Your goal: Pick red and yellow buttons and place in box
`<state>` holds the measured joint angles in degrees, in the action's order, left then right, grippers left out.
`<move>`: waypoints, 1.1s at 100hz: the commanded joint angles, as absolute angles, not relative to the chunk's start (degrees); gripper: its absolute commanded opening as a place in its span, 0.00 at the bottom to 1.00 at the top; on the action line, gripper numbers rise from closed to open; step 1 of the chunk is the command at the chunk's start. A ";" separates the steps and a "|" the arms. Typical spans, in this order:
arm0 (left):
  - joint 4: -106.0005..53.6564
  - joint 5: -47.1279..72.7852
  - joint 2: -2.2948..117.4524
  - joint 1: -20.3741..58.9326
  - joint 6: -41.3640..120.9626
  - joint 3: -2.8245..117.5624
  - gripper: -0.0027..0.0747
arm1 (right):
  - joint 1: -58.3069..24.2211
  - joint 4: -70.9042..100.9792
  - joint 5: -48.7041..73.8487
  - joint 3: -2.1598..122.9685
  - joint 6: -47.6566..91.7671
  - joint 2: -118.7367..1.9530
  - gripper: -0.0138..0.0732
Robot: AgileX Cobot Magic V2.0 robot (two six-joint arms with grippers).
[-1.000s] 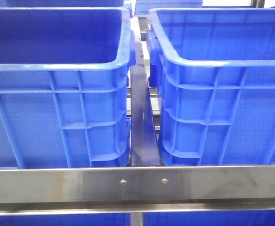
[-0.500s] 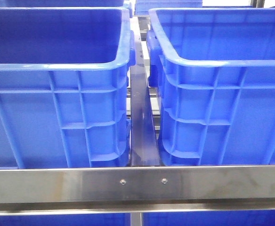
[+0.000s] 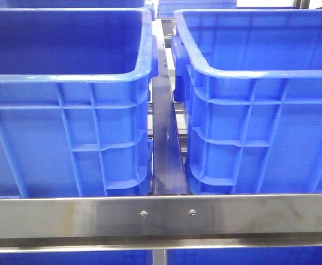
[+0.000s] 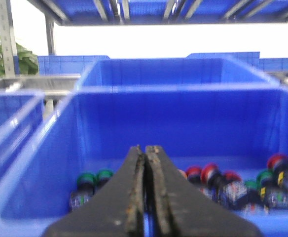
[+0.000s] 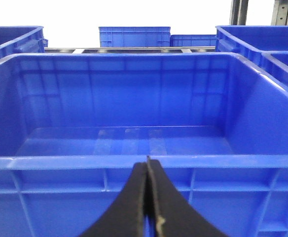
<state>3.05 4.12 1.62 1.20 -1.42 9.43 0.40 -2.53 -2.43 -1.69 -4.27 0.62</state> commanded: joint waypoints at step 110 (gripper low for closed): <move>0.81 38.98 63.65 1.30 1.50 59.58 0.74 | 0.58 -2.46 -7.08 -0.70 -3.89 1.96 0.08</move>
